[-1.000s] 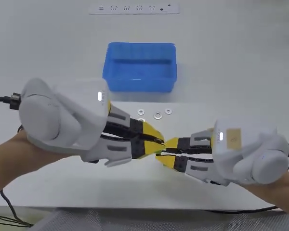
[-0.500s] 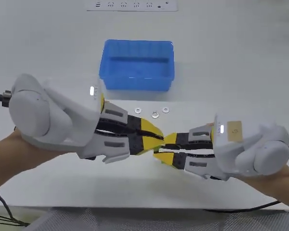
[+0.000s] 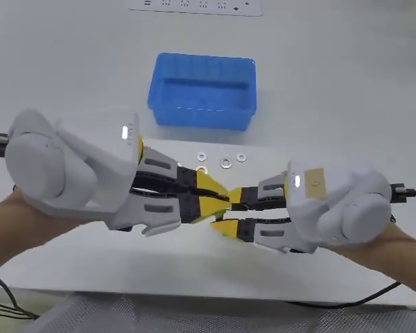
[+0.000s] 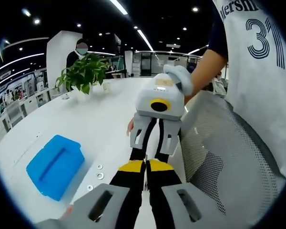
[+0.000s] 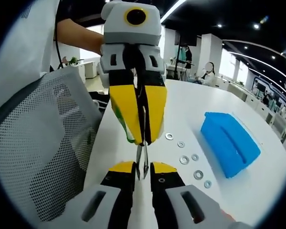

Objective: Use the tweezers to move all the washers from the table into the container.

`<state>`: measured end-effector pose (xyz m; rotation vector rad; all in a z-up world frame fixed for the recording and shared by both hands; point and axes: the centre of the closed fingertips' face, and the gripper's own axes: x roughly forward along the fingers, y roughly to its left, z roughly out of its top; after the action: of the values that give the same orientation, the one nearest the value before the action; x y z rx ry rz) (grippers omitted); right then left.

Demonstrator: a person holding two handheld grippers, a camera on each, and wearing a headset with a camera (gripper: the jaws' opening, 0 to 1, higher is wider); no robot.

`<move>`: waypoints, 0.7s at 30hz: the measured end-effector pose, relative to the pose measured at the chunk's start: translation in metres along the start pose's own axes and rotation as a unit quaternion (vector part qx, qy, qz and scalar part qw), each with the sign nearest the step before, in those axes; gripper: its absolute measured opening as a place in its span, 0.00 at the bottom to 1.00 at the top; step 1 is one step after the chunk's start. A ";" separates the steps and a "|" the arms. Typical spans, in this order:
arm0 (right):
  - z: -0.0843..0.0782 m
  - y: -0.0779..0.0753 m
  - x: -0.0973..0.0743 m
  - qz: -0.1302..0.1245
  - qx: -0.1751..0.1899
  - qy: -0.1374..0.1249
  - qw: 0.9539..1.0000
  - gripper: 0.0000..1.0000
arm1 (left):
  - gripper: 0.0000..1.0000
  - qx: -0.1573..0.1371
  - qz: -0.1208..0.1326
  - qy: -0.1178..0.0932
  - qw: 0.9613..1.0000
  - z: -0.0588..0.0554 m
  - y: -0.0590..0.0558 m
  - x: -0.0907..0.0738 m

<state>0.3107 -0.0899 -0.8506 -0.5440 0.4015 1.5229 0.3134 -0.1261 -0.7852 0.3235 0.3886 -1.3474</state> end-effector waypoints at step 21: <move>0.038 -0.035 -0.001 -0.053 -0.039 -0.017 0.998 0.10 | 0.05 0.048 0.028 0.012 0.998 0.019 0.027 -0.036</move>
<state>0.3424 -0.0681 -0.8161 -0.5900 0.2828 1.4480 0.3352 -0.0982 -0.7519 0.4282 0.3326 -1.3104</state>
